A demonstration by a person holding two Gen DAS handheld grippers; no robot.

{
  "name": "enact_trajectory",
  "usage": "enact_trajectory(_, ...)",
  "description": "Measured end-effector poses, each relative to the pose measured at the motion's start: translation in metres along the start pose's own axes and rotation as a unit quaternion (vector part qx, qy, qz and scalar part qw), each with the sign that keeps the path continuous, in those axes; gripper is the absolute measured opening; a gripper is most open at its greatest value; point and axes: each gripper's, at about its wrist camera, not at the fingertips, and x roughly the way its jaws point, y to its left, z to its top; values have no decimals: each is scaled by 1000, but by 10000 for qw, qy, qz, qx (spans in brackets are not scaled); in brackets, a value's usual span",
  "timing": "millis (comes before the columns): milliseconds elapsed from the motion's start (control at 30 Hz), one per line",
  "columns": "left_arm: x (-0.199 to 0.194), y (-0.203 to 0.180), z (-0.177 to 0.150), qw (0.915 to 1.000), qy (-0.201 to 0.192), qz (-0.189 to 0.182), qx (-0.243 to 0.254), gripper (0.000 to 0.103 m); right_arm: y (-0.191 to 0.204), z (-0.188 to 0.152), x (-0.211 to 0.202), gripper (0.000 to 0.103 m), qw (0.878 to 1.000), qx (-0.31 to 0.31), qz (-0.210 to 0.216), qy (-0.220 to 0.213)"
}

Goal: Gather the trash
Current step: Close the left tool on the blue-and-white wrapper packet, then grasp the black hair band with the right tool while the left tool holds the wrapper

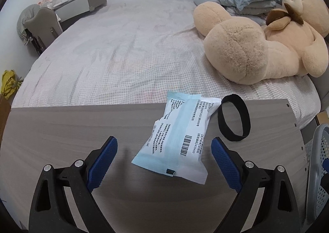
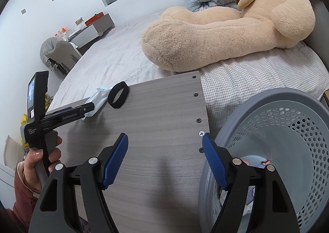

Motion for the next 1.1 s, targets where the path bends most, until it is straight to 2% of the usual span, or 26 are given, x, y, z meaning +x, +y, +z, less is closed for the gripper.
enact_trajectory(267, 18, 4, 5, 9998, 156, -140, 13, 88, 4, 2, 6, 71, 10000, -27, -1, 69)
enact_trajectory(333, 19, 2, 5, 9998, 150, -149, 51, 81, 5, 2, 7, 71, 10000, -26, -3, 70)
enact_trajectory(467, 23, 0, 6, 9993, 247, -280, 87, 60, 8, 3, 10, 71, 9999, -51, -8, 92)
enact_trajectory(600, 19, 1, 4, 9994, 159, -318, 55, 54, 14, 4, 14, 71, 9998, -109, -40, 130)
enact_trajectory(933, -18, 23, -9, 9990, -322, -125, -270, 53, 43, 16, 37, 71, 9990, -412, -46, 152)
enact_trajectory(1100, -35, 39, -25, 9979, -495, 143, -397, 53, 72, 27, 64, 71, 9977, -657, 32, 185)
